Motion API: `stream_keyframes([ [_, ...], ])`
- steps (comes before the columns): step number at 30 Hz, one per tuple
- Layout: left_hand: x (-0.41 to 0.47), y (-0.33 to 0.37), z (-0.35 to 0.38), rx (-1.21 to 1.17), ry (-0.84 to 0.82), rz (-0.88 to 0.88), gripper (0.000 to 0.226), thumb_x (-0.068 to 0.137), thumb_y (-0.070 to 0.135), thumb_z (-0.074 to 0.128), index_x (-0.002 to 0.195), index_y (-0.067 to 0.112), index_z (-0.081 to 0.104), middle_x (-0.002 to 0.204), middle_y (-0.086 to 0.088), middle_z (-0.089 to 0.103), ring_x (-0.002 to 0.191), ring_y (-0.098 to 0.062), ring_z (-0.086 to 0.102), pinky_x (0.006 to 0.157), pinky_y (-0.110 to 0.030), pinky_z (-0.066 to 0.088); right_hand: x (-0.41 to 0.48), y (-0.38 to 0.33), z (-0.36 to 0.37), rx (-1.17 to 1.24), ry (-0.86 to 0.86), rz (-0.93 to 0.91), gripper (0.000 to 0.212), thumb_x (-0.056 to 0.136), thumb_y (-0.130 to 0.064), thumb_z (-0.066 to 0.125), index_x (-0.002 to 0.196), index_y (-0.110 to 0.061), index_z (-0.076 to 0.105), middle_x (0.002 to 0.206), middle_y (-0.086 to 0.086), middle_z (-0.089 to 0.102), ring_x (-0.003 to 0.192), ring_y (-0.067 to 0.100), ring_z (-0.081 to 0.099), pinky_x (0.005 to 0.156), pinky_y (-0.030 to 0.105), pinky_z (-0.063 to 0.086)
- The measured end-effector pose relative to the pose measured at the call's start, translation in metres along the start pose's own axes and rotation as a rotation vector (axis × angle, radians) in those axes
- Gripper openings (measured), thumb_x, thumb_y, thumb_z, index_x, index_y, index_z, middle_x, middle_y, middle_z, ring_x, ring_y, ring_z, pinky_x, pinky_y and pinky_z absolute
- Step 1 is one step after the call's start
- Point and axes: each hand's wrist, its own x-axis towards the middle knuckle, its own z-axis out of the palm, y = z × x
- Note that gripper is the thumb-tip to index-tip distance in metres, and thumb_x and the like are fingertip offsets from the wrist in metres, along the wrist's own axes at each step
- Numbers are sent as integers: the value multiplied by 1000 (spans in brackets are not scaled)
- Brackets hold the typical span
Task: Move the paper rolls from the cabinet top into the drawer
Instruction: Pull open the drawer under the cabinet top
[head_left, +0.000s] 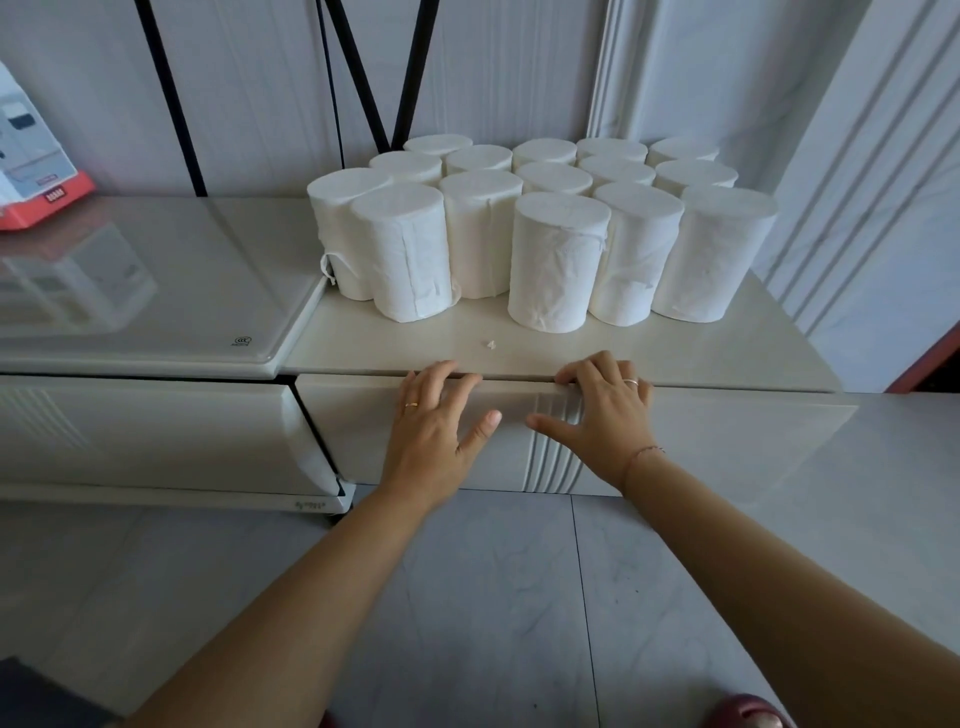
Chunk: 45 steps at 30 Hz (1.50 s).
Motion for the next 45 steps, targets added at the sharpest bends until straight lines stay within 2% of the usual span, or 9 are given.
stream_keyframes([
  [3, 1, 0, -2, -8, -17, -48, 55, 88, 60, 34, 121, 20, 55, 129, -5, 42, 123, -28, 35, 105, -38, 28, 3, -2, -3, -4, -36, 4, 60, 66, -69, 61, 105, -24, 56, 101, -9, 39, 104, 15, 37, 90, 27, 20],
  [8, -11, 8, -8, 11, -34, -17, 54, 84, 65, 32, 107, 21, 54, 120, -3, 48, 118, -20, 37, 103, -32, 16, -15, -4, -13, 49, -100, 1, 56, 65, -72, 57, 96, -27, 54, 98, -8, 45, 96, 12, 38, 86, 27, 24],
  [13, -39, 6, -29, 78, -177, 72, 61, 84, 70, 26, 114, 25, 53, 112, 4, 62, 102, -21, 51, 87, -32, 27, -43, -2, -36, 143, -208, -32, 41, 68, -61, 65, 93, -29, 61, 94, -8, 53, 91, 12, 47, 83, 27, 41],
  [18, -60, 8, -58, -48, -244, 18, 53, 80, 72, 35, 81, 24, 58, 73, 8, 61, 69, -13, 56, 62, -34, 43, -68, 2, -55, 170, -360, -69, 30, 64, -52, 74, 80, -30, 62, 80, -11, 53, 72, 7, 49, 62, 15, 40],
  [23, -82, 12, -78, -111, -454, -90, 54, 64, 83, 44, 69, 30, 53, 58, 7, 56, 51, -6, 48, 51, -30, 37, -90, 1, -69, 299, -579, -38, 36, 55, -60, 72, 72, -29, 63, 65, -10, 55, 55, 1, 46, 53, 16, 42],
  [31, -110, 24, -96, -266, -809, -113, 56, 64, 81, 48, 87, 35, 70, 83, 9, 71, 78, -9, 64, 76, -41, 52, -130, -11, -73, 381, -725, -14, 34, 64, -46, 78, 74, -18, 61, 63, -7, 53, 54, 3, 43, 54, 21, 40],
  [38, -115, 34, -101, -353, -941, -127, 43, 71, 70, 57, 90, 34, 72, 87, 13, 72, 82, -7, 65, 82, -39, 52, -150, -14, -76, 394, -763, 5, 33, 65, -47, 78, 73, -22, 57, 63, -8, 51, 52, 1, 42, 52, 18, 38],
  [42, -111, 27, -99, -381, -960, -122, 43, 69, 71, 58, 96, 39, 70, 93, 21, 70, 88, 3, 63, 81, -23, 51, -141, -17, -77, 405, -805, -32, 31, 66, -51, 74, 76, -26, 59, 68, -9, 57, 56, -1, 48, 55, 16, 42],
  [45, -98, 15, -100, -413, -859, -151, 48, 66, 78, 52, 102, 48, 63, 103, 31, 64, 98, 15, 55, 80, -6, 41, -110, -18, -80, 330, -615, -73, 47, 59, -68, 62, 96, -39, 56, 91, -13, 59, 79, -2, 57, 70, 16, 50],
])
